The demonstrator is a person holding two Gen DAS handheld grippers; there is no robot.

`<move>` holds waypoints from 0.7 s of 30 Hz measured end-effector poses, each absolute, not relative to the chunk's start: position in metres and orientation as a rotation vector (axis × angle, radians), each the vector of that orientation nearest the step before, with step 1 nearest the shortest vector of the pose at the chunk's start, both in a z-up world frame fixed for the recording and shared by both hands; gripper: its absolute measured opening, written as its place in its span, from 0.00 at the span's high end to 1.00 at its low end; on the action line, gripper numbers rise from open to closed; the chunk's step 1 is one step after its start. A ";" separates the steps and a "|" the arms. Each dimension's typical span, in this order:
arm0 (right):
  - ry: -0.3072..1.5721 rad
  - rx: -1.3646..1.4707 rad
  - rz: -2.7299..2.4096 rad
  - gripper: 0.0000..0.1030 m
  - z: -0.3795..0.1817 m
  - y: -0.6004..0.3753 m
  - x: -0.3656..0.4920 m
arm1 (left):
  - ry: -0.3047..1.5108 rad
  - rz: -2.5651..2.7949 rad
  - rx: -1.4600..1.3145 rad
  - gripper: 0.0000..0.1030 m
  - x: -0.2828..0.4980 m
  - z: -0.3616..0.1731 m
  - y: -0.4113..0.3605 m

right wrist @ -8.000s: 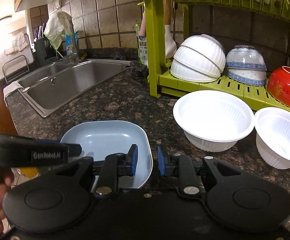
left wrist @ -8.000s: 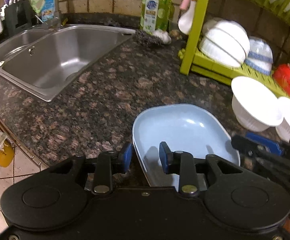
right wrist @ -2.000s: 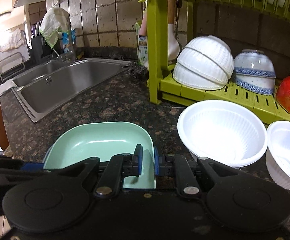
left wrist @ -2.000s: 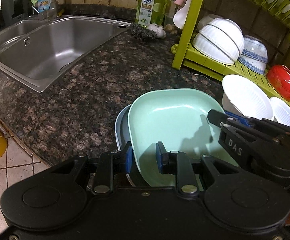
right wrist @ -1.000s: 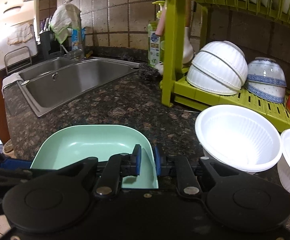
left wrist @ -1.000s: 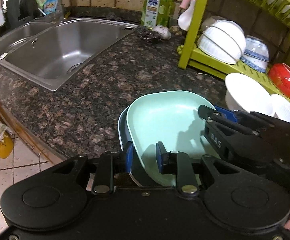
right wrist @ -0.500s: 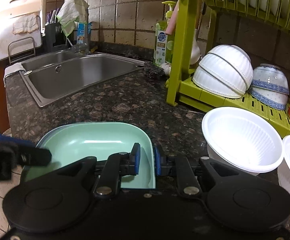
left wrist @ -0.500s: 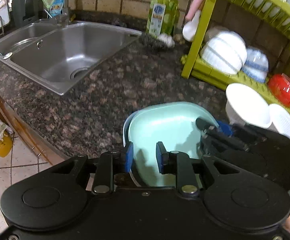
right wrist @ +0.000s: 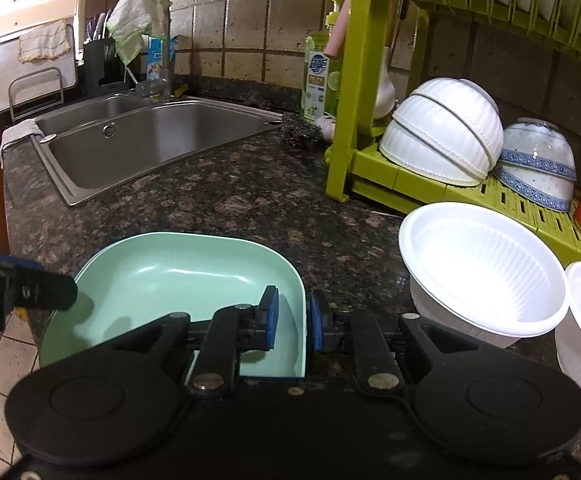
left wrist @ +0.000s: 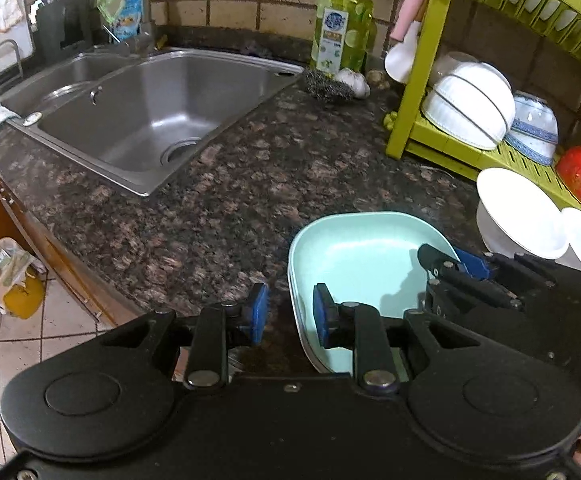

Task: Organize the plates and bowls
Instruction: 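Lower the mint green plate onto the light blue plate stack with both grippers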

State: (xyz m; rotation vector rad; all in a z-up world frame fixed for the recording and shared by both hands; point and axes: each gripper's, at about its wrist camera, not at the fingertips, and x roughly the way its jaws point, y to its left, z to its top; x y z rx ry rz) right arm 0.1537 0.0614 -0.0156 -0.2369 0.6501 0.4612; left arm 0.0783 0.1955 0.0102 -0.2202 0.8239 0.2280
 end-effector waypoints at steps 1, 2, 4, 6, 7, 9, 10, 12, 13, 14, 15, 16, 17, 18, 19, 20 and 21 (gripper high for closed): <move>0.651 -0.234 0.460 0.84 -0.016 0.061 0.154 | 0.829 0.221 -0.226 0.68 0.079 0.009 0.195; 0.652 -0.234 0.460 0.84 -0.016 0.061 0.154 | 0.834 0.215 -0.227 0.68 0.080 0.008 0.195; 0.649 -0.231 0.458 0.84 -0.015 0.061 0.153 | 0.845 0.207 -0.227 0.68 0.081 0.006 0.193; 0.643 -0.219 0.459 0.84 -0.014 0.059 0.153 | 0.850 0.209 -0.226 0.68 0.083 0.005 0.192; 0.638 -0.209 0.457 0.84 -0.012 0.058 0.152 | 0.849 0.211 -0.225 0.68 0.083 0.005 0.192; 0.628 -0.192 0.451 0.83 -0.010 0.055 0.152 | 0.847 0.218 -0.228 0.68 0.084 0.004 0.193; 0.625 -0.186 0.448 0.83 -0.009 0.054 0.152 | 0.848 0.221 -0.230 0.68 0.085 0.004 0.194; 0.616 -0.176 0.447 0.83 -0.006 0.052 0.151 | 0.849 0.220 -0.240 0.68 0.085 0.003 0.196; 0.612 -0.172 0.445 0.83 -0.005 0.051 0.149 | 0.851 0.219 -0.243 0.68 0.086 0.003 0.197; 0.608 -0.168 0.443 0.83 -0.003 0.050 0.148 | 0.854 0.218 -0.245 0.68 0.087 0.002 0.197; 0.604 -0.164 0.443 0.83 -0.002 0.049 0.147 | 0.858 0.219 -0.244 0.68 0.087 0.001 0.197; 0.600 -0.157 0.445 0.83 0.000 0.048 0.144 | 0.864 0.221 -0.243 0.68 0.088 -0.001 0.196; 0.598 -0.154 0.443 0.83 0.002 0.047 0.142 | 0.871 0.221 -0.241 0.68 0.089 -0.003 0.196; 0.595 -0.153 0.440 0.83 0.003 0.046 0.140 | 0.878 0.221 -0.240 0.68 0.091 -0.004 0.195; 0.590 -0.151 0.439 0.83 0.005 0.045 0.137 | 0.884 0.220 -0.239 0.68 0.092 -0.006 0.194; 0.587 -0.148 0.440 0.83 0.006 0.043 0.134 | 0.890 0.216 -0.238 0.68 0.093 -0.007 0.193; 0.585 -0.144 0.440 0.83 0.008 0.041 0.132 | 0.894 0.215 -0.237 0.68 0.093 -0.008 0.192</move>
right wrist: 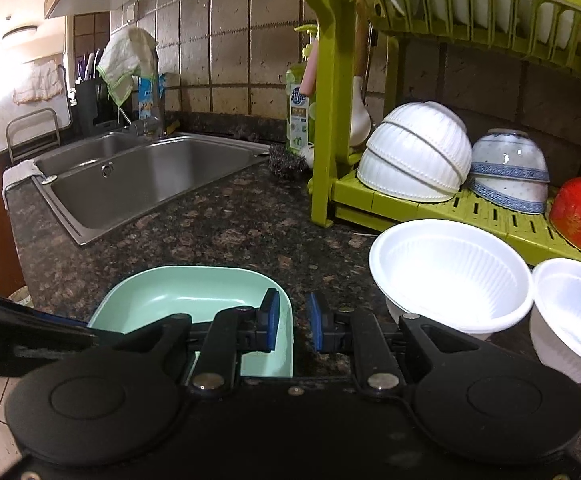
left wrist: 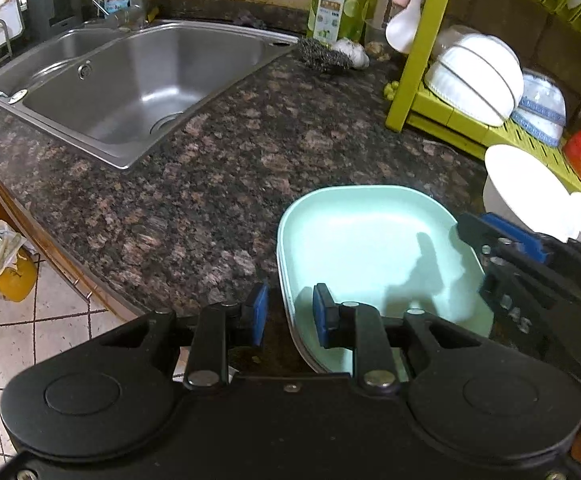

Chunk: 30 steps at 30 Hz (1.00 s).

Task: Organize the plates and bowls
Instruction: 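Open both grippers and move them toward the white bowls by the rack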

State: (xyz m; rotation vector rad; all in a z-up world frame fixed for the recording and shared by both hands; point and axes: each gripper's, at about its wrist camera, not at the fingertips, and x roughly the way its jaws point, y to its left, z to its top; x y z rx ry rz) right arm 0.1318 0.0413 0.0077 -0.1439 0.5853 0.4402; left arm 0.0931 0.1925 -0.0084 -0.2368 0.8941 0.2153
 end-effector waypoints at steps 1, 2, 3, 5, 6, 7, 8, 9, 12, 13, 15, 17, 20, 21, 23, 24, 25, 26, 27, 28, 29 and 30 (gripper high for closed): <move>0.583 -0.140 0.442 0.83 0.010 0.039 0.128 | 0.899 0.216 -0.237 0.68 0.094 -0.010 0.192; 0.580 -0.138 0.442 0.83 0.011 0.036 0.126 | 0.896 0.218 -0.237 0.68 0.094 -0.010 0.191; 0.576 -0.137 0.442 0.83 0.013 0.034 0.122 | 0.894 0.223 -0.232 0.68 0.094 -0.010 0.190; 0.568 -0.138 0.446 0.83 0.017 0.028 0.114 | 0.891 0.228 -0.232 0.68 0.094 -0.010 0.189; 0.562 -0.138 0.447 0.83 0.019 0.025 0.111 | 0.889 0.231 -0.233 0.68 0.094 -0.010 0.189; 0.555 -0.136 0.448 0.83 0.021 0.022 0.107 | 0.889 0.232 -0.230 0.68 0.094 -0.010 0.188; 0.548 -0.133 0.448 0.83 0.024 0.017 0.103 | 0.888 0.234 -0.226 0.68 0.095 -0.010 0.187; 0.540 -0.129 0.447 0.83 0.027 0.013 0.099 | 0.886 0.237 -0.226 0.68 0.096 -0.010 0.186; 0.511 -0.122 0.436 0.83 0.036 -0.002 0.089 | 0.877 0.252 -0.229 0.68 0.097 -0.008 0.185; 0.497 -0.119 0.429 0.83 0.040 -0.009 0.085 | 0.862 0.262 -0.234 0.68 0.096 -0.006 0.184; 0.468 -0.109 0.411 0.83 0.048 -0.023 0.078 | 0.821 0.279 -0.235 0.68 0.093 0.001 0.181; 0.438 -0.093 0.386 0.83 0.056 -0.039 0.073 | 0.773 0.302 -0.222 0.68 0.089 0.009 0.174; 0.404 -0.052 0.334 0.81 0.067 -0.067 0.066 | 0.707 0.312 -0.191 0.67 0.086 0.017 0.158; 0.392 -0.043 0.310 0.81 0.069 -0.077 0.064 | 0.693 0.309 -0.177 0.67 0.085 0.020 0.151; 0.378 -0.032 0.267 0.81 0.073 -0.095 0.063 | 0.664 0.291 -0.162 0.67 0.085 0.025 0.137; 0.374 -0.025 0.246 0.81 0.074 -0.104 0.062 | 0.650 0.275 -0.159 0.67 0.085 0.027 0.129; 0.371 -0.011 0.219 0.80 0.075 -0.115 0.062 | 0.643 0.260 -0.157 0.66 0.085 0.028 0.122; 0.371 0.004 0.197 0.80 0.075 -0.124 0.061 | 0.637 0.241 -0.154 0.66 0.086 0.029 0.114; 0.373 0.023 0.171 0.79 0.076 -0.136 0.062 | 0.631 0.217 -0.150 0.61 0.087 0.031 0.105; 0.374 0.041 0.146 0.79 0.076 -0.145 0.062 | 0.626 0.194 -0.145 0.60 0.087 0.031 0.097; 0.374 0.057 0.123 0.78 0.076 -0.155 0.063 | 0.624 0.176 -0.140 0.60 0.089 0.032 0.088; 0.374 0.067 0.101 0.78 0.076 -0.164 0.063 | 0.623 0.159 -0.135 0.60 0.091 0.032 0.080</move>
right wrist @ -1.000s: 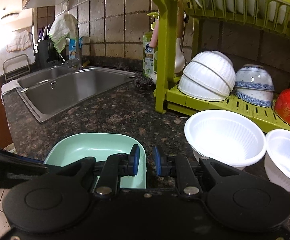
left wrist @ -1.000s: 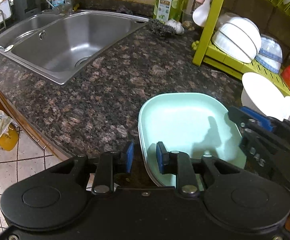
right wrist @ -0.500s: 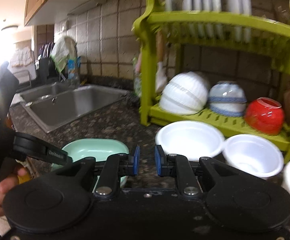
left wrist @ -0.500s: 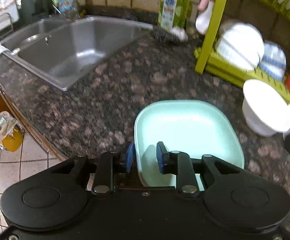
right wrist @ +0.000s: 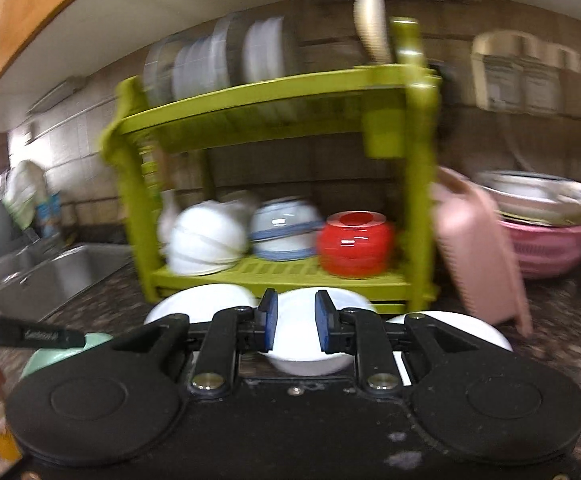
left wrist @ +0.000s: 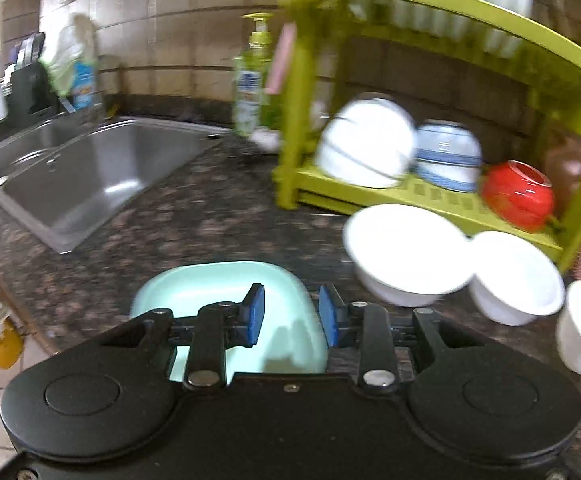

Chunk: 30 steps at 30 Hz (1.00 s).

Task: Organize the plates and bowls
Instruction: 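Open both grippers and move them toward the white bowls by the rack, then grasp the rim of a white bowl with both grippers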

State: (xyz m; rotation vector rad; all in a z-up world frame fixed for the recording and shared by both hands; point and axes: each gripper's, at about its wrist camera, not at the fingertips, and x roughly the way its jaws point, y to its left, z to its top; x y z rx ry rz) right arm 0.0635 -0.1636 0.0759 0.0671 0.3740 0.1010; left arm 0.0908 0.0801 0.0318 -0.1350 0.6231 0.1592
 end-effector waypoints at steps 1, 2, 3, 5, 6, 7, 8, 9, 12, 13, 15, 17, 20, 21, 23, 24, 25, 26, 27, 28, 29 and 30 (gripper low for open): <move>0.369 0.070 0.070 0.78 0.076 -0.174 0.064 | 0.624 0.146 -0.128 0.60 0.091 0.032 0.072; 0.364 0.068 0.042 0.77 0.075 -0.182 0.063 | 0.627 0.125 -0.120 0.60 0.094 0.031 0.063; 0.361 0.068 0.014 0.76 0.075 -0.191 0.062 | 0.633 0.105 -0.115 0.60 0.095 0.029 0.055; 0.373 0.091 -0.034 0.75 0.073 -0.211 0.062 | 0.656 0.048 -0.105 0.60 0.100 0.026 0.036; 0.381 0.112 -0.059 0.75 0.072 -0.222 0.063 | 0.665 0.020 -0.102 0.60 0.100 0.024 0.026; 0.386 0.130 -0.081 0.75 0.070 -0.233 0.061 | 0.672 -0.010 -0.096 0.60 0.102 0.023 0.016; 0.392 0.143 -0.102 0.75 0.068 -0.241 0.062 | 0.676 -0.038 -0.087 0.60 0.102 0.022 0.007; 0.403 0.153 -0.125 0.75 0.065 -0.249 0.064 | 0.678 -0.062 -0.078 0.60 0.103 0.021 -0.003; 0.445 0.172 -0.180 0.75 0.056 -0.267 0.070 | 0.690 -0.133 -0.066 0.60 0.105 0.018 -0.029; 0.464 0.182 -0.195 0.75 0.052 -0.273 0.073 | 0.699 -0.163 -0.074 0.60 0.107 0.018 -0.037; 0.488 0.215 -0.204 0.75 0.048 -0.282 0.077 | 0.727 -0.220 -0.094 0.60 0.111 0.016 -0.049; 0.513 0.247 -0.197 0.75 0.044 -0.292 0.080 | 0.760 -0.271 -0.114 0.60 0.116 0.015 -0.059; 0.526 0.261 -0.205 0.75 0.042 -0.296 0.086 | 0.777 -0.319 -0.135 0.60 0.120 0.017 -0.072; 0.529 0.262 -0.206 0.75 0.041 -0.297 0.088 | 0.776 -0.328 -0.134 0.61 0.122 0.018 -0.077; 0.538 0.272 -0.202 0.75 0.041 -0.299 0.090 | 0.768 -0.344 -0.128 0.61 0.124 0.018 -0.085; 0.544 0.281 -0.198 0.75 0.040 -0.300 0.093 | 0.766 -0.355 -0.125 0.61 0.124 0.019 -0.088; 0.550 0.293 -0.191 0.75 0.039 -0.302 0.096 | 0.761 -0.373 -0.125 0.61 0.125 0.020 -0.090; 0.557 0.303 -0.186 0.75 0.038 -0.303 0.099 | 0.758 -0.388 -0.128 0.61 0.125 0.021 -0.091; 0.563 0.311 -0.184 0.74 0.037 -0.304 0.101 | 0.753 -0.403 -0.128 0.61 0.126 0.023 -0.093; 0.570 0.316 -0.183 0.75 0.035 -0.304 0.103 | 0.746 -0.414 -0.126 0.61 0.126 0.025 -0.095; 0.574 0.316 -0.183 0.75 0.034 -0.304 0.105 | 0.739 -0.419 -0.125 0.61 0.125 0.027 -0.096; 0.578 0.312 -0.183 0.74 0.033 -0.303 0.106 | 0.731 -0.424 -0.125 0.61 0.124 0.028 -0.098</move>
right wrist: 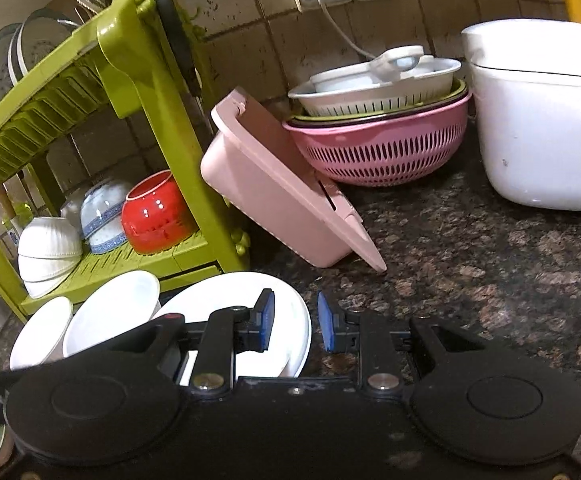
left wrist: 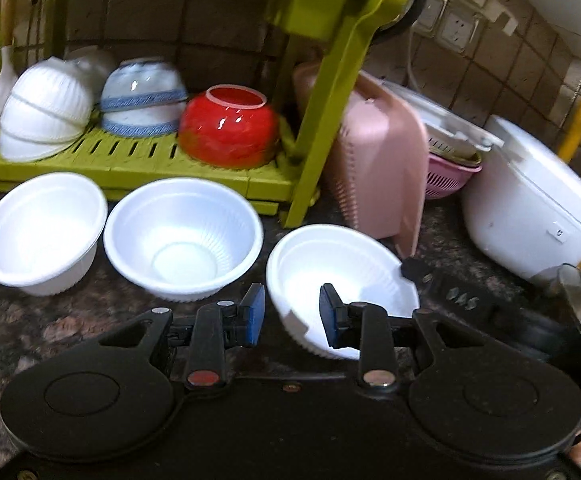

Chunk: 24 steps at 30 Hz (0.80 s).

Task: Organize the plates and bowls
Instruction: 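Grasp the rim of a white bowl with both grippers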

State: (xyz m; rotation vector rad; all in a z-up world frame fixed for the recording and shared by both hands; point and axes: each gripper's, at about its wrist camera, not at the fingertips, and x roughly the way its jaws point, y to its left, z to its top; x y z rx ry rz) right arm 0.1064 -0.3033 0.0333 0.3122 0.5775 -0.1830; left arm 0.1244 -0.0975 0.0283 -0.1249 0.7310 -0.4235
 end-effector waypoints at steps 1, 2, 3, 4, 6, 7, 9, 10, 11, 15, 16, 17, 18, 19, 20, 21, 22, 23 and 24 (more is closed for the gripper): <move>0.581 0.307 -0.181 0.75 0.032 -0.302 0.108 | 0.728 -0.427 -0.126 0.61 0.125 0.029 -0.099; 0.585 0.302 -0.180 0.75 0.032 -0.302 0.109 | 0.731 -0.431 -0.126 0.61 0.126 0.029 -0.100; 0.587 0.298 -0.177 0.75 0.031 -0.301 0.110 | 0.737 -0.437 -0.129 0.61 0.128 0.029 -0.101; 0.588 0.294 -0.175 0.75 0.031 -0.300 0.110 | 0.745 -0.440 -0.130 0.61 0.130 0.029 -0.102; 0.588 0.286 -0.171 0.75 0.031 -0.299 0.110 | 0.760 -0.434 -0.123 0.61 0.133 0.026 -0.105; 0.588 0.282 -0.171 0.74 0.031 -0.299 0.110 | 0.765 -0.433 -0.118 0.61 0.134 0.024 -0.106; 0.587 0.279 -0.178 0.75 0.030 -0.300 0.110 | 0.785 -0.426 -0.102 0.61 0.135 0.021 -0.108; 0.590 0.282 -0.181 0.74 0.030 -0.301 0.111 | 0.788 -0.425 -0.103 0.61 0.135 0.020 -0.109; 0.594 0.288 -0.182 0.74 0.029 -0.302 0.112 | 0.792 -0.422 -0.105 0.61 0.136 0.019 -0.109; 0.608 0.299 -0.178 0.74 0.027 -0.303 0.115 | 0.799 -0.403 -0.113 0.61 0.138 0.019 -0.107; 0.610 0.294 -0.177 0.74 0.026 -0.303 0.115 | 0.802 -0.399 -0.115 0.61 0.139 0.019 -0.107; 0.614 0.288 -0.175 0.74 0.026 -0.302 0.116 | 0.806 -0.397 -0.116 0.61 0.140 0.018 -0.107; 0.618 0.283 -0.172 0.74 0.025 -0.302 0.117 | 0.811 -0.396 -0.118 0.61 0.141 0.018 -0.108; 0.623 0.280 -0.170 0.74 0.023 -0.301 0.117 | 0.815 -0.395 -0.118 0.61 0.142 0.017 -0.109; 0.626 0.276 -0.170 0.75 0.022 -0.300 0.118 | 0.819 -0.397 -0.116 0.61 0.143 0.016 -0.110; 0.629 0.272 -0.171 0.74 0.022 -0.300 0.119 | 0.823 -0.399 -0.111 0.61 0.143 0.014 -0.112; 0.631 0.268 -0.171 0.74 0.021 -0.299 0.120 | 0.826 -0.400 -0.105 0.61 0.144 0.013 -0.114; 0.632 0.266 -0.171 0.74 0.020 -0.299 0.121 | 0.828 -0.399 -0.097 0.61 0.144 0.012 -0.116; 0.634 0.265 -0.171 0.74 0.020 -0.299 0.122 | 0.831 -0.398 -0.088 0.61 0.146 0.010 -0.119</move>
